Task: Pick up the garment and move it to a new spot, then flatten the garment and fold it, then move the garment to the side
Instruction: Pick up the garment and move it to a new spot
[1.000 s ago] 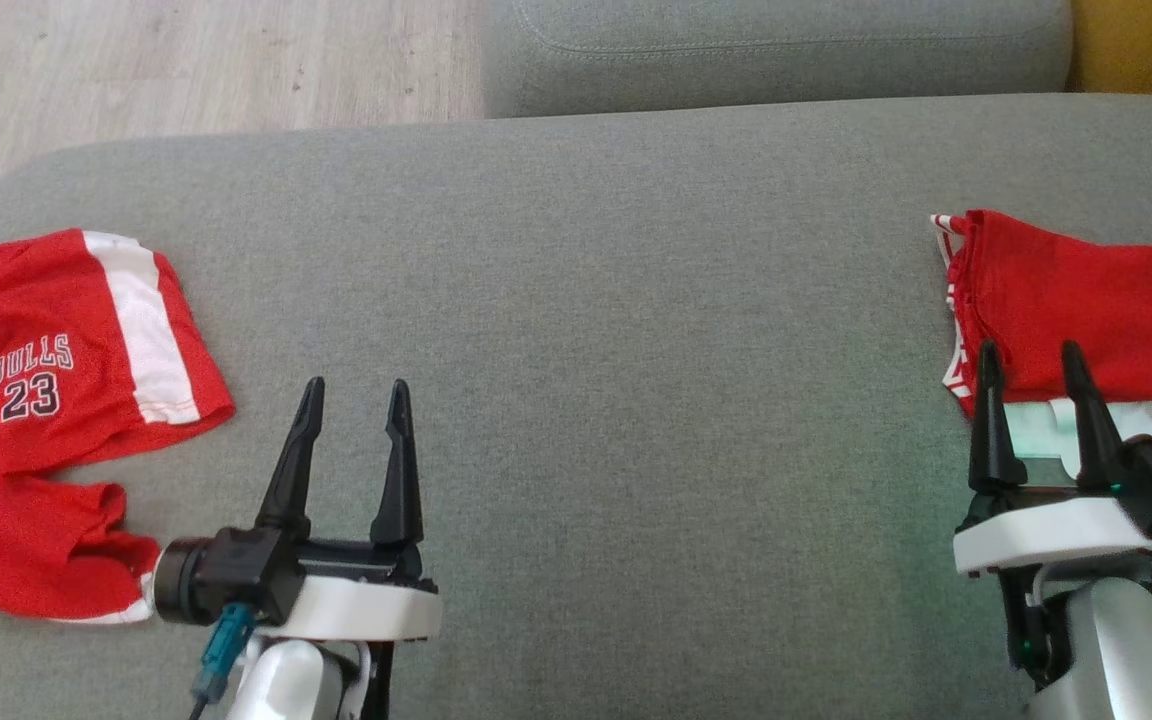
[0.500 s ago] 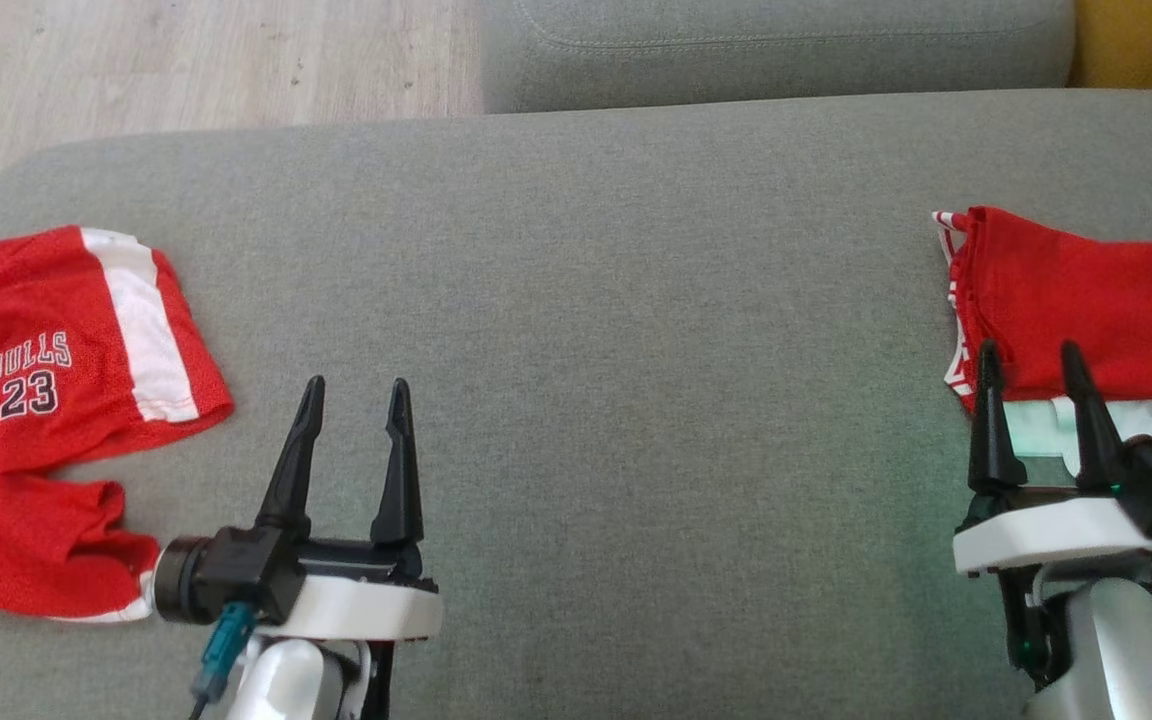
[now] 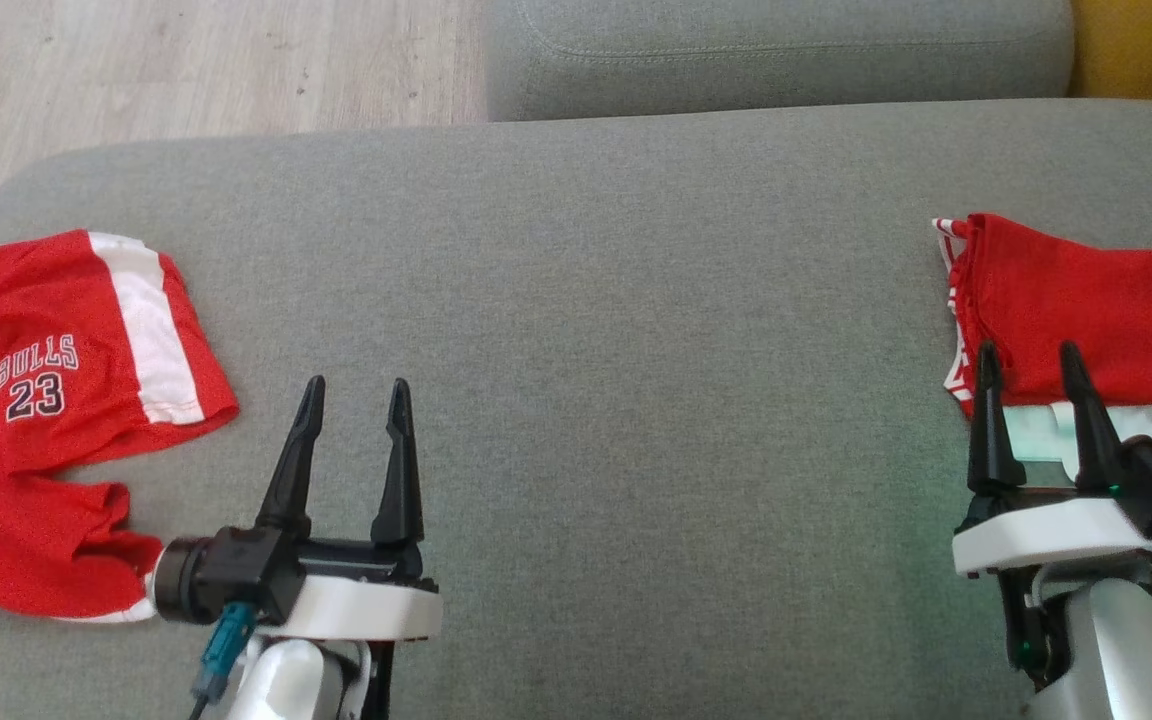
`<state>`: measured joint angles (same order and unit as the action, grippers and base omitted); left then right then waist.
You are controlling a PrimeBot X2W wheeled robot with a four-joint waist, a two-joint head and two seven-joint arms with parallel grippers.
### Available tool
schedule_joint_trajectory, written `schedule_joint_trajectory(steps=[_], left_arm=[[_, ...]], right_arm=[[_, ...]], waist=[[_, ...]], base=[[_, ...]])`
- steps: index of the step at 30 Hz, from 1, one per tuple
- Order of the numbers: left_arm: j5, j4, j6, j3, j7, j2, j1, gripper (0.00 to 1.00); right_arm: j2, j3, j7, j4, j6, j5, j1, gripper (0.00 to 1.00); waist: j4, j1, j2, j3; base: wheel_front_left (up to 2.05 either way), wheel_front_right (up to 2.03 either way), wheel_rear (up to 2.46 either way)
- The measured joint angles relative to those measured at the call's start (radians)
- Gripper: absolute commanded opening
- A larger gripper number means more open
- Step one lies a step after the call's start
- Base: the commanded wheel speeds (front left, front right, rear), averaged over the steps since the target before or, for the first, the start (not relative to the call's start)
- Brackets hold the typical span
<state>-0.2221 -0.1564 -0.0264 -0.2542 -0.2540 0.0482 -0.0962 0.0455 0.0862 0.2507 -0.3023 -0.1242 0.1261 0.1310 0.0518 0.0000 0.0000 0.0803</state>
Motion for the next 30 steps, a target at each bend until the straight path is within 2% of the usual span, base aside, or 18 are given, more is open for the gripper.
schedule_joint_trajectory(steps=[30], left_arm=[[0.0,0.0,0.0,0.0,0.0,0.0,0.0,1.0]], right_arm=[[0.0,0.0,0.0,-0.002,0.0,0.0,0.0,1.0]], waist=[[0.006,0.0,0.0,0.001]], base=[[0.0,0.0,0.0]])
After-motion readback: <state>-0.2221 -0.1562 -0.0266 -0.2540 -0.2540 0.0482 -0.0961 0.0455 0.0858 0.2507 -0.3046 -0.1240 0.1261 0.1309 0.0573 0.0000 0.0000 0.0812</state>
